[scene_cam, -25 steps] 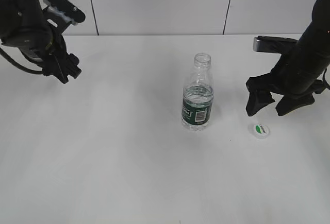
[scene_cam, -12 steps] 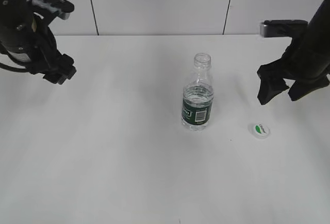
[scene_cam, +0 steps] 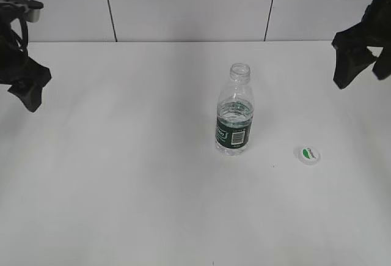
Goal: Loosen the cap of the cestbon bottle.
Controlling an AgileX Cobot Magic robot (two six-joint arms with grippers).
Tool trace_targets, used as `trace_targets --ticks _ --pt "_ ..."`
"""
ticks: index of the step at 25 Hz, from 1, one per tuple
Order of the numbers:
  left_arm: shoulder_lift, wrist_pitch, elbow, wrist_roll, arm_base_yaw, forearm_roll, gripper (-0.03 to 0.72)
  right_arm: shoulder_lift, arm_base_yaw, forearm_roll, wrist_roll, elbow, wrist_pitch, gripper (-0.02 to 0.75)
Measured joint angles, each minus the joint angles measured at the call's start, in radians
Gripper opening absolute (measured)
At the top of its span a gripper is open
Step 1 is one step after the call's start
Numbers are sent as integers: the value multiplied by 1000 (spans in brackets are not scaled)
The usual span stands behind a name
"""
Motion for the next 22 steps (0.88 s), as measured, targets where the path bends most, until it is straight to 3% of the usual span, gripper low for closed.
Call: trace_targets --ticks 10,15,22 --pt "0 116 -3 20 16 -38 580 -4 -6 -91 21 -95 20 589" --pt "-22 131 -5 27 30 -49 580 -14 -67 -89 35 -95 23 589" --pt "-78 131 -6 64 145 -107 580 -89 -159 -84 42 -95 24 589"
